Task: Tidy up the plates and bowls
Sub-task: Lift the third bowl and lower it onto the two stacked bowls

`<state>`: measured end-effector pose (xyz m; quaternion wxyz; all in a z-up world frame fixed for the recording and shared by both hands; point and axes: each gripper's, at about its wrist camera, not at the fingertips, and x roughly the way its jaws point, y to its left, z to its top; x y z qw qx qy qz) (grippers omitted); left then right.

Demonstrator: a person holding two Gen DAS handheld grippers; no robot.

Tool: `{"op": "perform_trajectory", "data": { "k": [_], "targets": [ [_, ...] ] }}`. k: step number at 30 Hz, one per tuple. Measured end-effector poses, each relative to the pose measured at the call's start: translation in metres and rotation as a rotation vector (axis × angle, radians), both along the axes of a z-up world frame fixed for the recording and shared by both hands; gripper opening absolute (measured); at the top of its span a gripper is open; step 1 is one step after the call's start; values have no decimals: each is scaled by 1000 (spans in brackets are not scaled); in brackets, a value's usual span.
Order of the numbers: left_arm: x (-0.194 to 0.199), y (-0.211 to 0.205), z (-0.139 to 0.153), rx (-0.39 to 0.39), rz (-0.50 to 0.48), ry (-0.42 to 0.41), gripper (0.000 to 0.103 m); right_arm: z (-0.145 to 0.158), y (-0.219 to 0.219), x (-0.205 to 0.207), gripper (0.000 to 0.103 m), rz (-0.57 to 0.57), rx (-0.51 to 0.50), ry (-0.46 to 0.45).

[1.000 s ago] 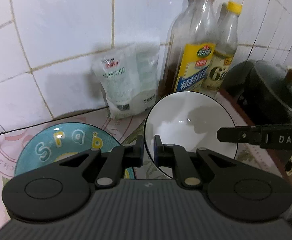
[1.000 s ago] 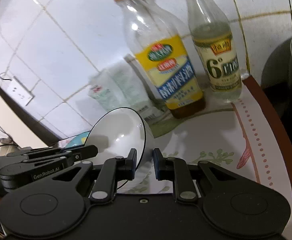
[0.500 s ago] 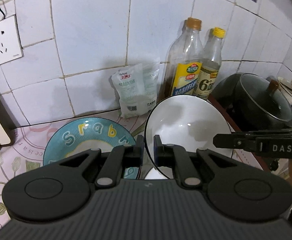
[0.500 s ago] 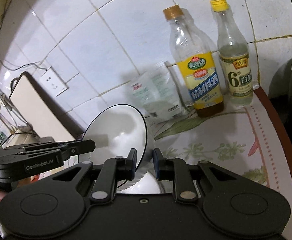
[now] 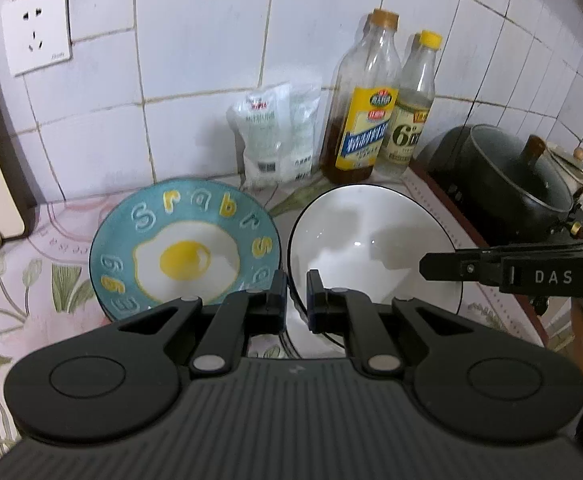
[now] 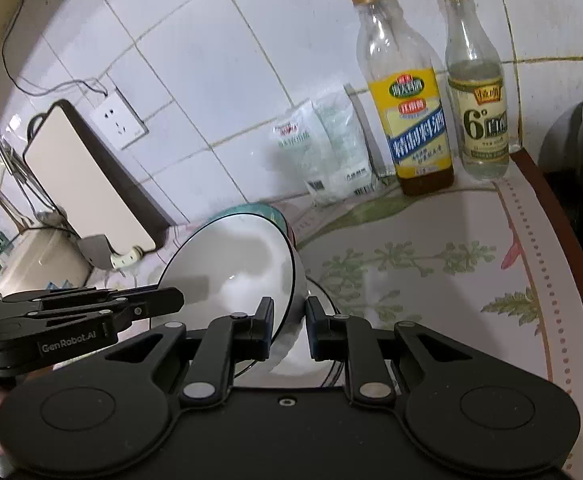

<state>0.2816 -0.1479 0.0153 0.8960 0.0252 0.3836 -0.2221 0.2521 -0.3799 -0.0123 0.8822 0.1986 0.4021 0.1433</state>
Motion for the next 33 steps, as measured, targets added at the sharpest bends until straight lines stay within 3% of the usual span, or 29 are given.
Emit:
{"op": "perform_trajectory", "data": {
  "k": [9,28,33],
  "targets": [
    [-6,-1,-15,11,-34,3,9,-19,9,-8,22,-2,-71,3],
    [-6,-20,-37,130,-10,-7,10,-29,38,-18,22,40,-329,-122],
    [-10,-11,-36,71,4,-4,13,-31,38,-25,25,59,-335,-172]
  ]
}}
